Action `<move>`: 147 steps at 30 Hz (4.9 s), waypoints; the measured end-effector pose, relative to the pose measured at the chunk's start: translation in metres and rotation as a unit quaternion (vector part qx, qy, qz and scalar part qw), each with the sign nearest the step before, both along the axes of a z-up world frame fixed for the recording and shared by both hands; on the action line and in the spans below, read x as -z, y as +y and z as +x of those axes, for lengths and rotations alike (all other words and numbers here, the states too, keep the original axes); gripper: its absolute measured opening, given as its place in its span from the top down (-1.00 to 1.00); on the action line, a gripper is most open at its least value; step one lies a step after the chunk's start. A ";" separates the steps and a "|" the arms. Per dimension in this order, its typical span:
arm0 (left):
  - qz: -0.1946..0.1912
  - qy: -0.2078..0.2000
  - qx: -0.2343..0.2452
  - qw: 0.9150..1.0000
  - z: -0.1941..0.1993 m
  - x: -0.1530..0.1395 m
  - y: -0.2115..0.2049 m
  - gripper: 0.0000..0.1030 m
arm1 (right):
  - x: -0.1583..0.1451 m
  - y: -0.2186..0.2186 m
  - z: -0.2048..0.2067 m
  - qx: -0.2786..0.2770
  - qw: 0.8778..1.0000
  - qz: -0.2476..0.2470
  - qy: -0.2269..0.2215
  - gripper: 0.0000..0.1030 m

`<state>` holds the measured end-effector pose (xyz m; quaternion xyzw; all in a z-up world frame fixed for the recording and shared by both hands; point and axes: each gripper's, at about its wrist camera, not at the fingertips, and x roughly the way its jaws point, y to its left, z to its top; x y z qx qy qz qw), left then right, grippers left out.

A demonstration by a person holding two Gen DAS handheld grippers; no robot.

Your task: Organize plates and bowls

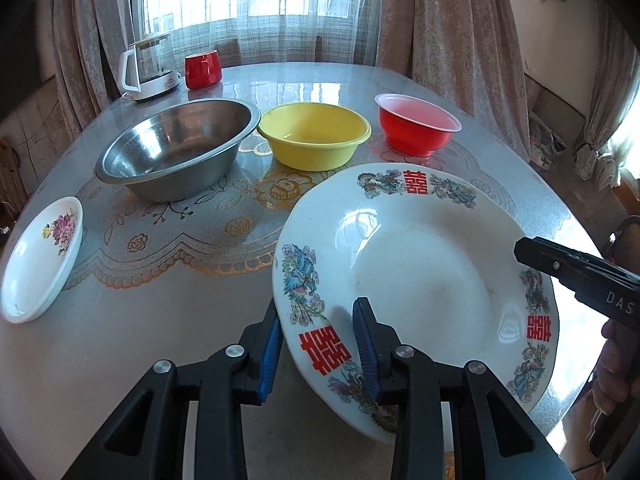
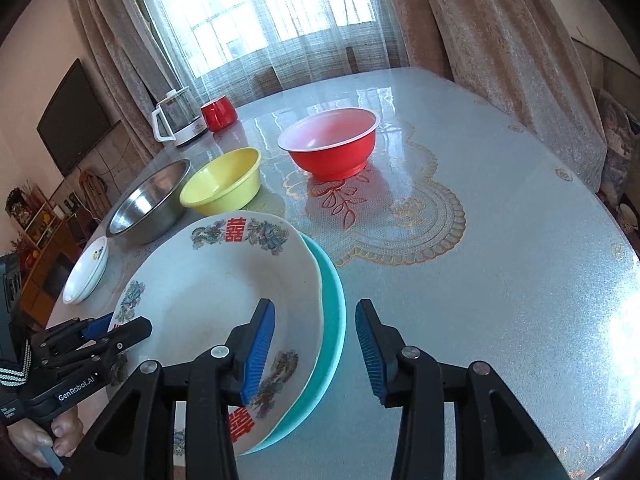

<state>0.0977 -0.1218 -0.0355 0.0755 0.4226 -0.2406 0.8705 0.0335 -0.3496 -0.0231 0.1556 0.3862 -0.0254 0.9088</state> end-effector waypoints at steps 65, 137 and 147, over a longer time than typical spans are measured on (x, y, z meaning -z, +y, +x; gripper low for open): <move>-0.095 -0.028 -0.275 0.956 0.010 -0.011 0.235 0.36 | -0.014 0.197 0.073 -0.250 0.967 0.025 0.032 0.22; -0.110 0.012 -0.243 0.964 0.023 0.018 0.265 0.72 | 0.017 0.280 0.127 -0.279 0.958 0.004 0.065 0.58; -0.099 0.003 -0.235 0.967 0.010 0.018 0.255 0.66 | 0.020 0.278 0.128 -0.291 0.954 0.019 0.066 0.55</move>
